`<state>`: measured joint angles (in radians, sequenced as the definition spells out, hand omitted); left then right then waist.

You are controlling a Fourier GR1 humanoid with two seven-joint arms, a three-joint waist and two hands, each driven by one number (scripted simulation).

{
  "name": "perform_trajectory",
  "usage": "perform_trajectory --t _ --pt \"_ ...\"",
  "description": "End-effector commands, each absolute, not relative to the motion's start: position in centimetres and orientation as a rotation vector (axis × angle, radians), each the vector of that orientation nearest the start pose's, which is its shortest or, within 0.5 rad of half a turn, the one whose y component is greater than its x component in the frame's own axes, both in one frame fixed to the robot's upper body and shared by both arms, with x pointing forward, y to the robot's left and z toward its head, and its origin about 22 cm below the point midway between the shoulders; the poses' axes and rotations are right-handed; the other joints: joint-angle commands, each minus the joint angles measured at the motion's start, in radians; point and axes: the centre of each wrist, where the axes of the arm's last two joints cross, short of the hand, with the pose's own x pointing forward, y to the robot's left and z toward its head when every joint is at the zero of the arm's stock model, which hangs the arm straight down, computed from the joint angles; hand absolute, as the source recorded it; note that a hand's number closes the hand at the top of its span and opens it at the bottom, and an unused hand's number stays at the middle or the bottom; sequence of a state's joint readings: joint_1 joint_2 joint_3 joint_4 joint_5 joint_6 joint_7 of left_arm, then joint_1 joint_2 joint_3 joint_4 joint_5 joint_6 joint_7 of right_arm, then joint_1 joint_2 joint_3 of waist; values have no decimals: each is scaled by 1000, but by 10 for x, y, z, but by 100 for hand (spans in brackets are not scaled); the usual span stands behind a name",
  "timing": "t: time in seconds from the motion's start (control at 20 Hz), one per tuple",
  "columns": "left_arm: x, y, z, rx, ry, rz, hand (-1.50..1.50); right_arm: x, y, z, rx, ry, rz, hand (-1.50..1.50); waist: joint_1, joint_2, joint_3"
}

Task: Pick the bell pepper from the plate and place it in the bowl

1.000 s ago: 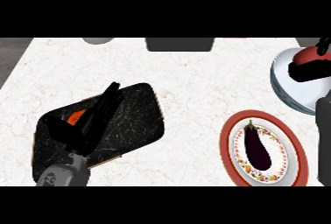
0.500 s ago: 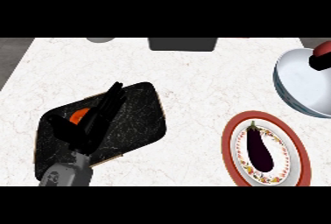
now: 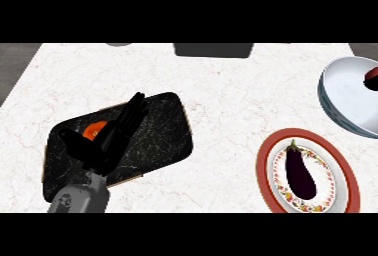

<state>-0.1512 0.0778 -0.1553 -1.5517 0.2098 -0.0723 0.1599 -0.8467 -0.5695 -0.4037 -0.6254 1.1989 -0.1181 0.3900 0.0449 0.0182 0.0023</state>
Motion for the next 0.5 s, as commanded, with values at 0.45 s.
perform_trajectory --t 0.45 --pt "272 195 22 -287 -1493 -167 0 402 -414 107 -1244 -1264 -67 -150 -16 -3 5"
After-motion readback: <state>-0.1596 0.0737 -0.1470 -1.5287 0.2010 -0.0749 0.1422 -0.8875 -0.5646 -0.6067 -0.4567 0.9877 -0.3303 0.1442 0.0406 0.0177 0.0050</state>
